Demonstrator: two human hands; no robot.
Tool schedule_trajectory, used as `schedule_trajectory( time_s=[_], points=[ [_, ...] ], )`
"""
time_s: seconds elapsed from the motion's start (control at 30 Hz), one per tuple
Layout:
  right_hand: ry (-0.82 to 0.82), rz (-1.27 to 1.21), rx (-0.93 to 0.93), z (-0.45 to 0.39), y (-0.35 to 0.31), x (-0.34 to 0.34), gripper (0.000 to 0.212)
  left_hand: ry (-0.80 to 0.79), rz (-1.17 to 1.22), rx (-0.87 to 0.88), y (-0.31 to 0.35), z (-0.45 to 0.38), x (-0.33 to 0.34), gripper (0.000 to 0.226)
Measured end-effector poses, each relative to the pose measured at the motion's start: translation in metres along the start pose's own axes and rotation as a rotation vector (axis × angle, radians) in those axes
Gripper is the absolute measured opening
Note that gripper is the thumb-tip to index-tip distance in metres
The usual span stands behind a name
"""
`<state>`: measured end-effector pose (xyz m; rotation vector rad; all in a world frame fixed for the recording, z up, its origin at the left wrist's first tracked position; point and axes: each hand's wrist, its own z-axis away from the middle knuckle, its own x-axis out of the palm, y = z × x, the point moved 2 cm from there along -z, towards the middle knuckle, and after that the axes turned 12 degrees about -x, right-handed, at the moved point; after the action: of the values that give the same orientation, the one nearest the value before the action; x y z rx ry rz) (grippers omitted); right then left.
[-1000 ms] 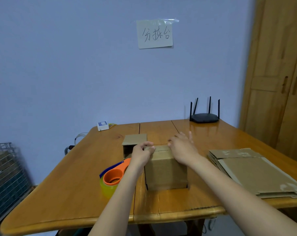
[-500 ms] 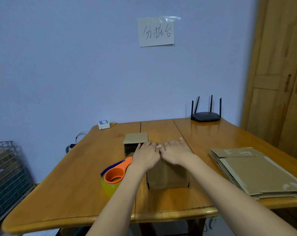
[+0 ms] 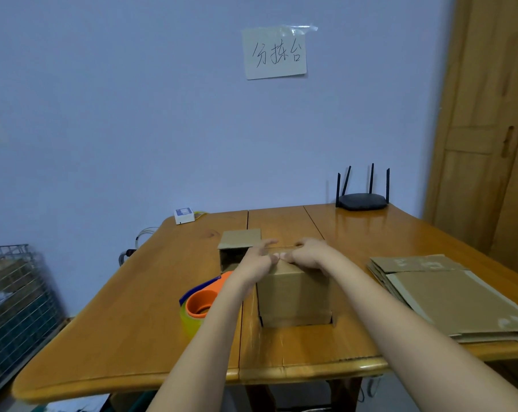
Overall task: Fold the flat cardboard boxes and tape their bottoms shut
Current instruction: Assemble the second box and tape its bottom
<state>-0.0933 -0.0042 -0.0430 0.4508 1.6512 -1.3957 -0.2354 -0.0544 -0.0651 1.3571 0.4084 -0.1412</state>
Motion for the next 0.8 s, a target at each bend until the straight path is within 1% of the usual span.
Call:
schedule_trajectory(
  time_s=[0.07, 0.1, 0.2, 0.27, 0.33, 0.47, 0.67, 0.7, 0.73, 0.77, 0.8],
  points=[
    [0.074, -0.228, 0.043, 0.004, 0.005, -0.008, 0.083, 0.040, 0.150, -0.052, -0.007, 0.000, -0.001, 0.046],
    [0.080, -0.310, 0.062, 0.006, 0.010, -0.011, 0.080, 0.057, 0.210, -0.089, -0.012, 0.000, 0.000, 0.046],
    [0.005, -0.613, 0.157, 0.015, 0.030, -0.014, 0.068, 0.055, 0.373, -0.207, -0.024, -0.002, 0.008, 0.049],
    [-0.023, -0.826, 0.189, 0.022, 0.037, -0.008, 0.065, 0.068, 0.410, -0.216, -0.024, -0.002, 0.010, 0.045],
    [-0.013, -0.892, 0.170, 0.022, 0.040, -0.005, 0.065, 0.081, 0.423, -0.208, -0.021, -0.003, 0.010, 0.039],
    [0.004, -0.886, 0.149, 0.016, 0.039, -0.006, 0.069, 0.079, 0.418, -0.218, -0.020, -0.004, 0.008, 0.036],
    [0.004, -0.782, 0.122, 0.011, 0.038, -0.006, 0.069, 0.082, 0.367, -0.194, -0.020, -0.004, 0.005, 0.044],
    [0.014, -0.703, 0.104, 0.011, 0.036, -0.007, 0.070, 0.094, 0.330, -0.168, -0.018, -0.002, 0.005, 0.046],
    [0.028, -0.568, 0.077, 0.012, 0.033, -0.009, 0.072, 0.116, 0.276, -0.130, -0.015, 0.000, 0.004, 0.048],
    [0.051, -0.399, 0.037, 0.013, 0.028, -0.011, 0.073, 0.155, 0.201, -0.080, -0.012, 0.002, 0.002, 0.050],
    [0.107, -0.217, -0.001, 0.015, 0.021, -0.013, 0.072, 0.197, 0.111, -0.027, -0.009, 0.003, 0.000, 0.050]
  ],
)
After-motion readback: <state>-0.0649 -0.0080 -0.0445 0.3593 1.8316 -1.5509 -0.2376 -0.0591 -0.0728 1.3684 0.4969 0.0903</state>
